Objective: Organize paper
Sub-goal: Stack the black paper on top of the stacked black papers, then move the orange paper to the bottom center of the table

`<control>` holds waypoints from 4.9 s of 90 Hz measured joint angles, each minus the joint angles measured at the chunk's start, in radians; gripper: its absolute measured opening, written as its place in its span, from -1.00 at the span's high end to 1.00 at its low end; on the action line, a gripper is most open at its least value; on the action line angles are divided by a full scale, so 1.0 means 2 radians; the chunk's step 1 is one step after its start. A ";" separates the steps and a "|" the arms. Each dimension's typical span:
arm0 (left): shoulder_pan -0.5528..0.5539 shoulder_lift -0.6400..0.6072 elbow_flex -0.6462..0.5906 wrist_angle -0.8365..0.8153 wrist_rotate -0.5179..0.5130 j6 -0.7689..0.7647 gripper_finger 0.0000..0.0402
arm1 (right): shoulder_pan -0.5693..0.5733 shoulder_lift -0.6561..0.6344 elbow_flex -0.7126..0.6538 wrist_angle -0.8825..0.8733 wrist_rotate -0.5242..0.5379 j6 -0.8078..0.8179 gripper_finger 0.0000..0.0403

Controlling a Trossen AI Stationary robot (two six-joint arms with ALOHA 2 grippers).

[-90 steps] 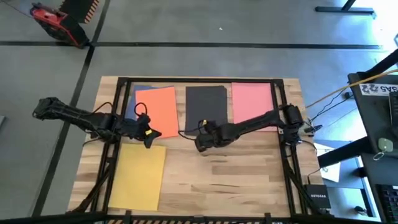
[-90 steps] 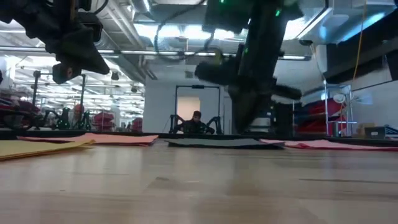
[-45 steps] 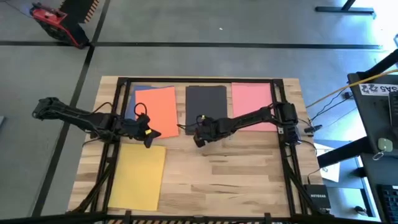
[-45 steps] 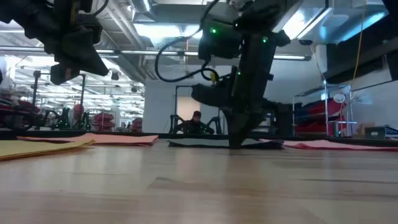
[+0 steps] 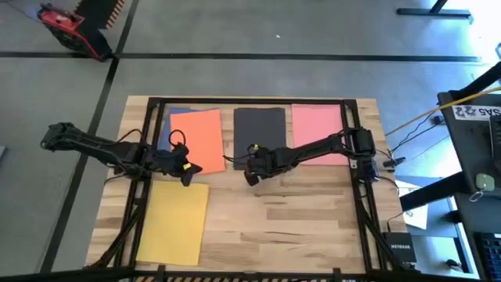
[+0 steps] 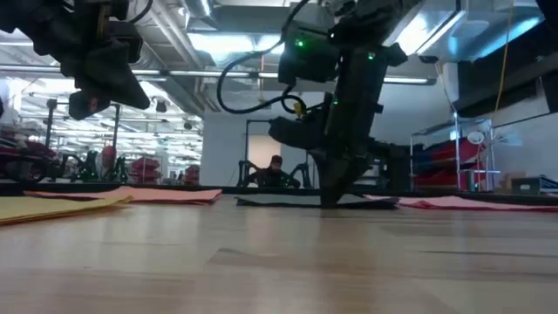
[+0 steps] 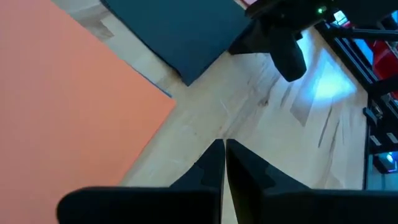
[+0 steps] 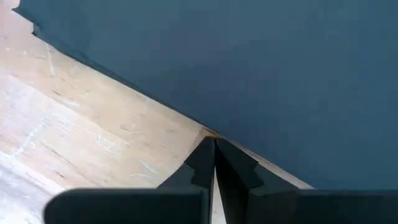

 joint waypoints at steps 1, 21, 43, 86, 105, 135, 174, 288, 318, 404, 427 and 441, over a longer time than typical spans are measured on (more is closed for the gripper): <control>0.000 0.000 0.000 0.000 0.000 0.000 1.00 | 0.000 -0.001 0.000 -0.001 0.000 0.000 1.00; 0.000 0.000 0.000 -0.001 0.000 0.000 1.00 | 0.007 -0.023 0.018 0.012 -0.001 -0.014 1.00; 0.000 0.000 0.000 -0.002 0.000 0.000 1.00 | 0.014 -0.001 0.021 0.134 -0.050 -0.061 1.00; 0.000 0.000 0.000 -0.013 0.000 -0.020 1.00 | -0.009 0.060 0.023 0.202 -0.033 -0.107 1.00; 0.000 0.000 0.000 -0.013 0.000 -0.021 1.00 | -0.027 0.061 0.023 0.206 -0.022 -0.107 1.00; 0.000 0.000 0.000 -0.013 0.000 -0.023 1.00 | -0.035 0.062 0.022 0.204 0.011 -0.107 1.00; 0.000 0.000 0.000 -0.013 0.000 -0.025 1.00 | -0.031 0.063 0.021 0.223 0.001 -0.121 1.00; 0.000 0.000 0.000 -0.013 0.000 -0.022 1.00 | -0.022 0.059 0.022 0.228 -0.117 -0.149 1.00; 0.000 0.000 0.000 -0.015 0.000 -0.017 1.00 | 0.005 0.059 0.065 0.246 -0.092 -0.350 0.97; 0.000 0.000 0.000 -0.062 0.000 -0.021 1.00 | -0.001 0.114 0.079 0.330 0.005 -0.685 0.27; 0.000 0.000 0.000 -0.063 0.000 -0.021 1.00 | -0.003 0.124 0.082 0.333 -0.004 -0.691 0.27; 0.000 0.000 0.000 -0.064 0.000 -0.021 1.00 | -0.014 0.124 0.082 0.329 -0.020 -0.672 0.40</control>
